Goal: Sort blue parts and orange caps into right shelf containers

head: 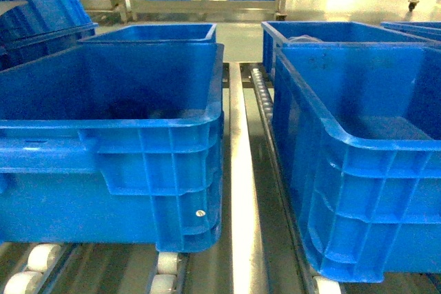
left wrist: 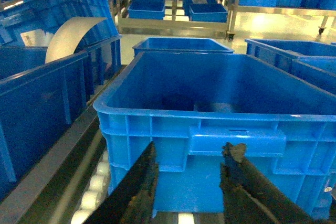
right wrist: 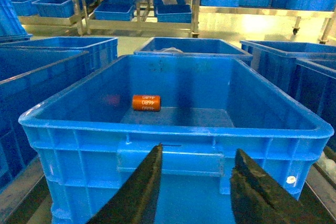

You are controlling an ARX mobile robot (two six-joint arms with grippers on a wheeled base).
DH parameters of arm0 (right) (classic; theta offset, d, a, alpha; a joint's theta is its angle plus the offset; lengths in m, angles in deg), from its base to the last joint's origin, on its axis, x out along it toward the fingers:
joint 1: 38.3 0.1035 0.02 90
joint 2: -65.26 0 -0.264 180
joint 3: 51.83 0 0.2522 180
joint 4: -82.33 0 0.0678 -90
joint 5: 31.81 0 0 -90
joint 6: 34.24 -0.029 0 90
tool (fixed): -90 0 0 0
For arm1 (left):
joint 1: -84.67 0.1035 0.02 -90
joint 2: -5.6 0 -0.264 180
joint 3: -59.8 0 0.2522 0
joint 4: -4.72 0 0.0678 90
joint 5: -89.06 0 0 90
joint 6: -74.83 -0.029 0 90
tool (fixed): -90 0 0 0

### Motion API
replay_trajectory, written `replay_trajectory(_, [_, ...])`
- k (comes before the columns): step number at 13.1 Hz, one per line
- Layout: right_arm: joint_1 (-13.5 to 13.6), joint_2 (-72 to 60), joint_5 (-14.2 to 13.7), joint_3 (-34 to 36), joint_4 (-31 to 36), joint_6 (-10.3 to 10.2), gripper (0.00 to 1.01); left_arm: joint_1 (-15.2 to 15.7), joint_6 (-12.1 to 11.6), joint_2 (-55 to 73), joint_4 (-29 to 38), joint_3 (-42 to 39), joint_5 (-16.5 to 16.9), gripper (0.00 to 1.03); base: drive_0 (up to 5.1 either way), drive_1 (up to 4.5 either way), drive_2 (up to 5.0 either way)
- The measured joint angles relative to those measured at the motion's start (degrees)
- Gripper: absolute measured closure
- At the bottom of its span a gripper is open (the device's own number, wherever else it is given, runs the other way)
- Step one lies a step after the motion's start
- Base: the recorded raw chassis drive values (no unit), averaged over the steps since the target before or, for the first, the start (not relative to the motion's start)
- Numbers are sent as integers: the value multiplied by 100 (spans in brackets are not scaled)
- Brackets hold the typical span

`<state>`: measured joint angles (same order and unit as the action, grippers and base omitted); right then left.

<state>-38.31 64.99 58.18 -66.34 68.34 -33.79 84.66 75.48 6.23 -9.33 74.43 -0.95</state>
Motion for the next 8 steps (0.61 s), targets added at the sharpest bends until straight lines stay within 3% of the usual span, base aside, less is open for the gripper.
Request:
replay_trajectory(1, [0,0,0,0,0,0,37,0,0,0,0,0,-2,43,0,0,0])
replay_trajectory(2, [0,0,-2,0,0,-2,4,0,-4,0,0,0,-2,5,0,0,0])
replay_trajectory(8, [0,0,0,0,0,-2,3,0,-4,0,0,0,-2,5,0,0,0])
